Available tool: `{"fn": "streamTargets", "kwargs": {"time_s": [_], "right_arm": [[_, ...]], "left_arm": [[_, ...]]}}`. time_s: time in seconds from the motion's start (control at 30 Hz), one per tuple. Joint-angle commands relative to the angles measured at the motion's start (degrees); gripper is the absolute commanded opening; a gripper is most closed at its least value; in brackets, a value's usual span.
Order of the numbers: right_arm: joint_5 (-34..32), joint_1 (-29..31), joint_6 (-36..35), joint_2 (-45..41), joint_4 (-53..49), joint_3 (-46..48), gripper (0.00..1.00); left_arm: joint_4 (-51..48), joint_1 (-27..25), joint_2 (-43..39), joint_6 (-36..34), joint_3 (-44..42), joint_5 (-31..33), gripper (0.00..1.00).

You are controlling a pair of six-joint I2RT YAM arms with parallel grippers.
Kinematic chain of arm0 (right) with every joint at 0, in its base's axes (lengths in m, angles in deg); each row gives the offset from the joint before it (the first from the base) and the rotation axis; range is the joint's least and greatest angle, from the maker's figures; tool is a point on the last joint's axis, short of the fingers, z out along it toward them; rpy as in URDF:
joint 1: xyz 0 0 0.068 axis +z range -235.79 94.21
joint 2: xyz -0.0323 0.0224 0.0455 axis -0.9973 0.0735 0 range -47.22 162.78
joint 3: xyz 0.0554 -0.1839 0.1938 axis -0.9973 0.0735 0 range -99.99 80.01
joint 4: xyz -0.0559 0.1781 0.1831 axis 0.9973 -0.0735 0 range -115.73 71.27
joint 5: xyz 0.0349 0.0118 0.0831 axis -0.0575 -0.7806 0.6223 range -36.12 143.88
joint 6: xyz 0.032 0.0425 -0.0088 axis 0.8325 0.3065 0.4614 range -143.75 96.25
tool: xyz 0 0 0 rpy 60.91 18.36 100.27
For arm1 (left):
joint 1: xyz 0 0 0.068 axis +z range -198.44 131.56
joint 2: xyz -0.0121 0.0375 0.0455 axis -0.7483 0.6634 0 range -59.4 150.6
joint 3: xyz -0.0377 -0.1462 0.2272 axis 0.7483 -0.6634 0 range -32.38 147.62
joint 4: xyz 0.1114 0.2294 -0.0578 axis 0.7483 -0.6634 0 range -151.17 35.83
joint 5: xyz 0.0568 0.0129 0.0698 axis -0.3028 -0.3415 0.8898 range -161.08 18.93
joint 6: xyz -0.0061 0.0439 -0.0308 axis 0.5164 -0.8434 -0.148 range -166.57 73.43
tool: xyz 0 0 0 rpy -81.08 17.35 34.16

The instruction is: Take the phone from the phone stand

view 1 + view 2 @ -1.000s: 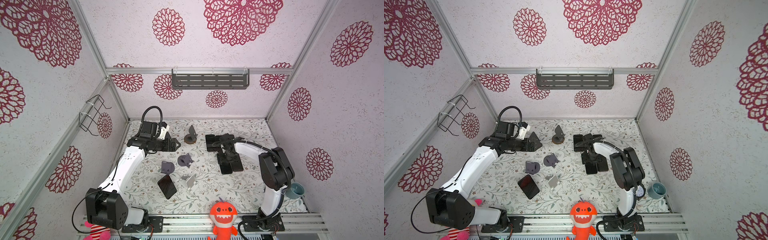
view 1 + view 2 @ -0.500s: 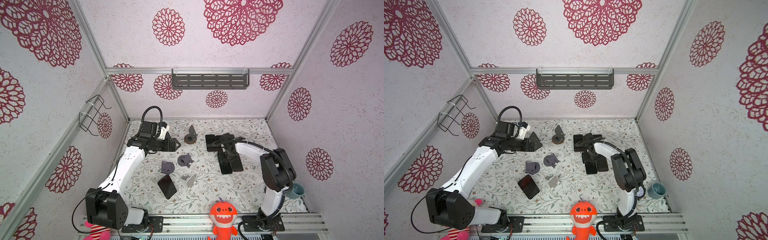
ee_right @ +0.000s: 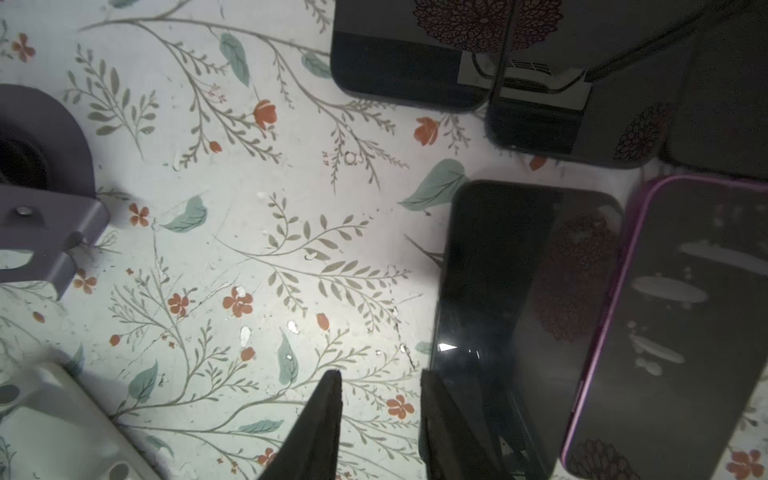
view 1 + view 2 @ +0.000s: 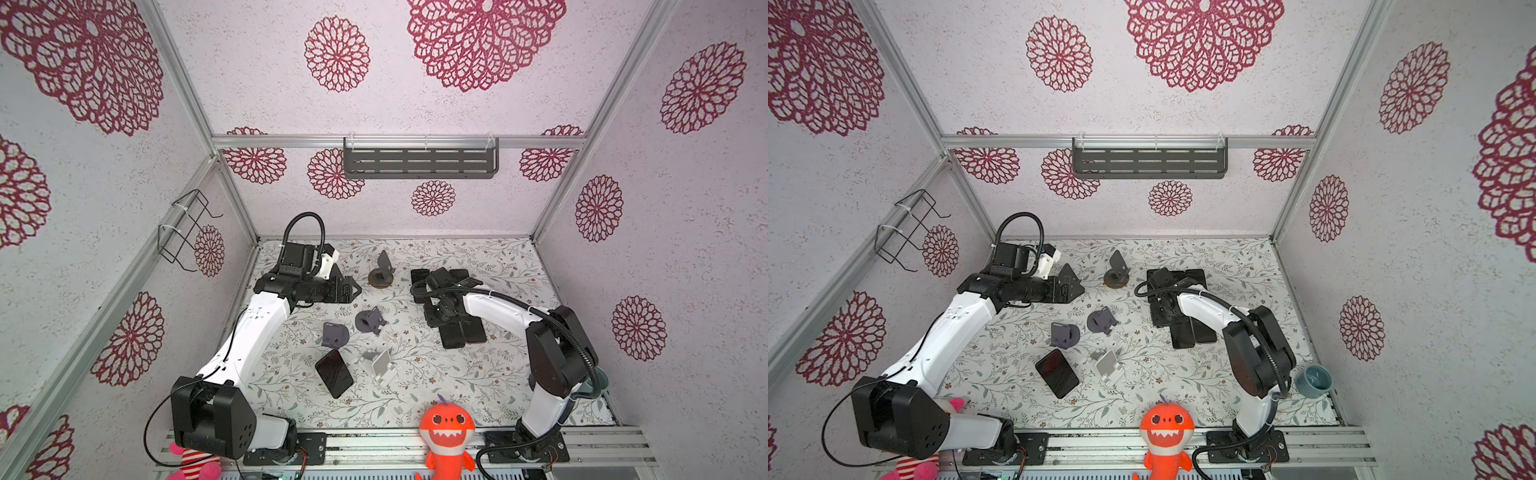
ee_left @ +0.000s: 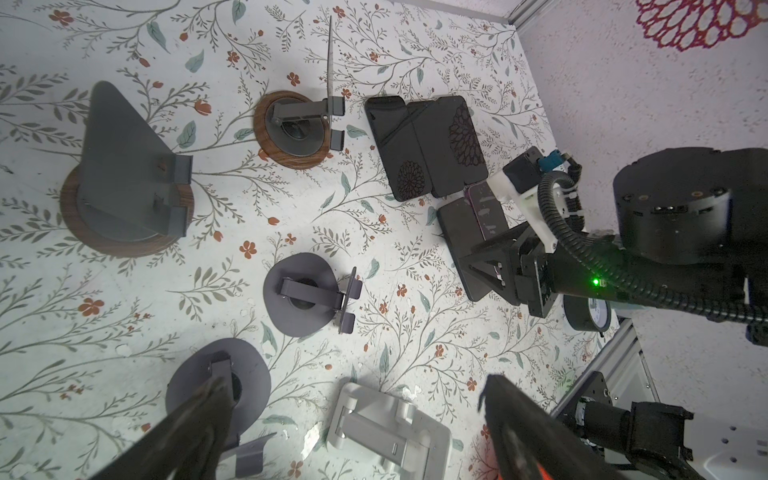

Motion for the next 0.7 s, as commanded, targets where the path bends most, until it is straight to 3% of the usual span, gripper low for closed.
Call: {"fn": "streamTargets", "kwargs": {"time_s": [0.0,0.67], "right_arm": [[0.1,-0.3,1.1,2.0,1.1,-0.3,0.32],[-3.0,-1.7,2.0,7.6,3.7,-2.0,0.29]], "left_arm": [[-0.4,0.4,0.2,-1.2,0.3,-0.2,0.98],[-0.8,0.4,-0.5,-1.8,0.5,0.4,0.99]]}}
